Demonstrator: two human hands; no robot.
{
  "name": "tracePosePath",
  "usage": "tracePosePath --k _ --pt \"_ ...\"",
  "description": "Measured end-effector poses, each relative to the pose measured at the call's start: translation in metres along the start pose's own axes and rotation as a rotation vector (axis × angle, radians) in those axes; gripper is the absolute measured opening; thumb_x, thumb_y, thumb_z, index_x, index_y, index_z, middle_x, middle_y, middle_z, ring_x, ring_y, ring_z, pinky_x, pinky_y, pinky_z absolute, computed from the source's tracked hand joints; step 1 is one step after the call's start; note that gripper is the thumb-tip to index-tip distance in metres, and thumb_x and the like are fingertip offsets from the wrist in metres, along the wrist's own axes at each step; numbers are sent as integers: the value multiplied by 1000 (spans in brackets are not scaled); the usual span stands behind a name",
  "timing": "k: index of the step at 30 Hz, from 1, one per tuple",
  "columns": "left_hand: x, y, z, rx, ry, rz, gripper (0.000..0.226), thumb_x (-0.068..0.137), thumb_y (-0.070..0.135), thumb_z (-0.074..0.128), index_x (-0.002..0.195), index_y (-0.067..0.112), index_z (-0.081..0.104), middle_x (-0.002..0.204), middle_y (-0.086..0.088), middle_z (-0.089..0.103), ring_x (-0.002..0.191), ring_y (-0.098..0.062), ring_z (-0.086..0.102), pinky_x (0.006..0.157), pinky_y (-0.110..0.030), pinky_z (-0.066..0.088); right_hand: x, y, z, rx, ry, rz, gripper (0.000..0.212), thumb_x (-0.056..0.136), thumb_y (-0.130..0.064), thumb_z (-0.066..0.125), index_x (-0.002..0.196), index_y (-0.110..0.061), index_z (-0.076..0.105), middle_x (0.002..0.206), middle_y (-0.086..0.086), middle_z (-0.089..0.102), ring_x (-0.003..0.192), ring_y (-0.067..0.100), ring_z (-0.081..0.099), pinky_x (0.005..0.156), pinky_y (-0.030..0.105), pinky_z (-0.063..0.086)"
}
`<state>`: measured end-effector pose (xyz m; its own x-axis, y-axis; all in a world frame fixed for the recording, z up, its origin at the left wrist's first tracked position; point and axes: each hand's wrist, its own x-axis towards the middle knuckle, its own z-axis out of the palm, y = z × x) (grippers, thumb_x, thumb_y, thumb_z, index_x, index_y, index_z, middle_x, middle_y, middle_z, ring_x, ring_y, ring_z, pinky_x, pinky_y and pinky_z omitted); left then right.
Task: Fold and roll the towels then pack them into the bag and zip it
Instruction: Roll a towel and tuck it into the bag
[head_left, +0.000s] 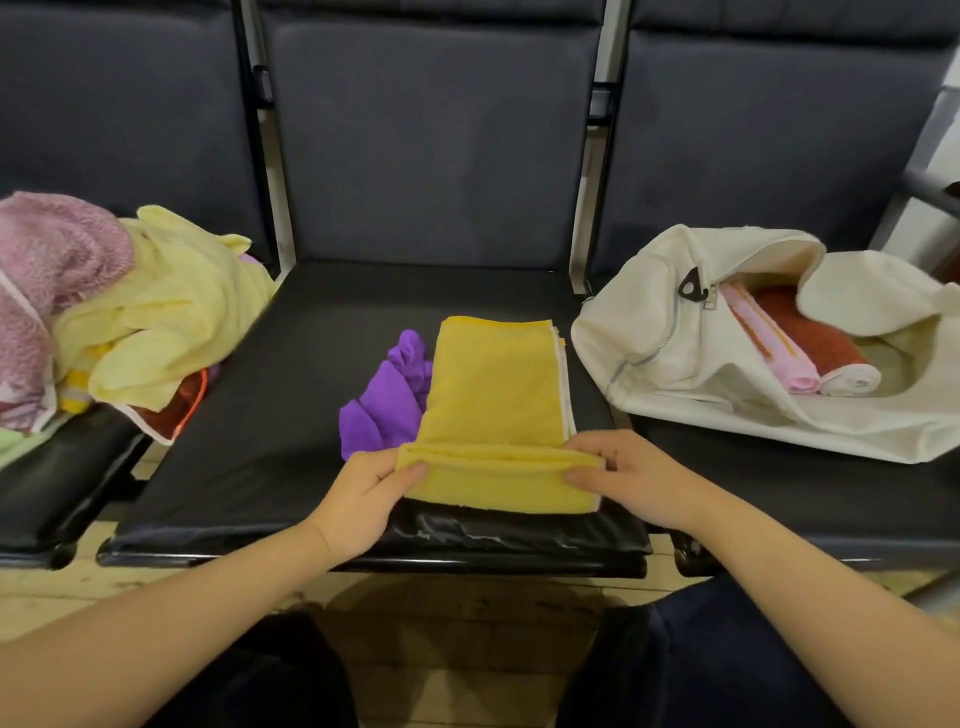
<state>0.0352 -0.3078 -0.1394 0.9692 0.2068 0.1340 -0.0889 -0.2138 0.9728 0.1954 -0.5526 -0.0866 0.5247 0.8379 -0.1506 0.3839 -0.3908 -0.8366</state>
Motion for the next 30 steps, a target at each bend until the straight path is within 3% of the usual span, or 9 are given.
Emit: tracePosePath --k 3,6,11,15,18,21,24,27,30 --pt "11 3 2 -45 139 -105 23 96 11 49 103 19 70 102 6 73 102 -12 66 88 -23 51 14 2 4 -3 162 17 10 95 -24 58 94 -16 63 85 15 62 76 18 56 71 28 42" --pt "21 3 1 297 222 -112 23 95 23 54 87 6 67 85 -9 65 81 -20 60 74 -22 46 27 7 10 -140 195 69 11 97 -29 55 95 -19 60 76 16 59 66 12 50 58 17 36" --pt "34 1 6 678 252 -167 29 87 28 65 69 13 49 73 1 45 65 -12 42 58 -20 32 40 6 22 -460 258 144 23 93 -31 60 101 -11 51 71 -4 46 66 13 47 51 18 34" --pt "37 6 6 836 201 129 22 79 22 74 84 16 54 94 5 46 77 -8 44 70 -16 41 42 4 22 -830 381 24 27 84 -23 67 100 -12 48 97 1 43 84 22 52 65 32 42" --pt "34 -4 -10 986 -97 425 30 91 44 54 91 17 67 99 5 62 93 -10 56 87 -35 47 33 3 9 -758 255 -299 23 82 -37 65 91 -18 57 99 -5 50 87 16 50 75 31 40" --pt "28 -14 -28 1009 -215 326 53 87 61 45 121 25 62 128 12 57 128 -5 42 117 -40 18 24 4 4 -739 -130 -163 52 81 -65 57 117 -27 54 115 -13 48 101 5 45 84 21 33" --pt "28 -20 -34 1023 -163 272 56 87 59 36 132 30 53 138 16 49 135 0 26 119 -41 8 20 7 4 -686 -107 -74 42 93 -39 58 131 -25 47 127 -8 50 110 10 49 87 17 36" --pt "30 -14 -26 901 -97 201 50 91 50 33 131 26 53 131 18 51 128 3 36 119 -33 14 20 6 2 -574 -6 -13 26 99 -20 47 124 -22 52 109 13 64 101 28 55 90 2 28" --pt "29 -7 -15 648 16 113 16 98 24 48 113 29 51 106 17 57 101 2 54 94 -23 43 20 5 1 -385 43 -8 21 95 -19 48 98 -40 51 85 17 62 72 24 55 70 25 40"
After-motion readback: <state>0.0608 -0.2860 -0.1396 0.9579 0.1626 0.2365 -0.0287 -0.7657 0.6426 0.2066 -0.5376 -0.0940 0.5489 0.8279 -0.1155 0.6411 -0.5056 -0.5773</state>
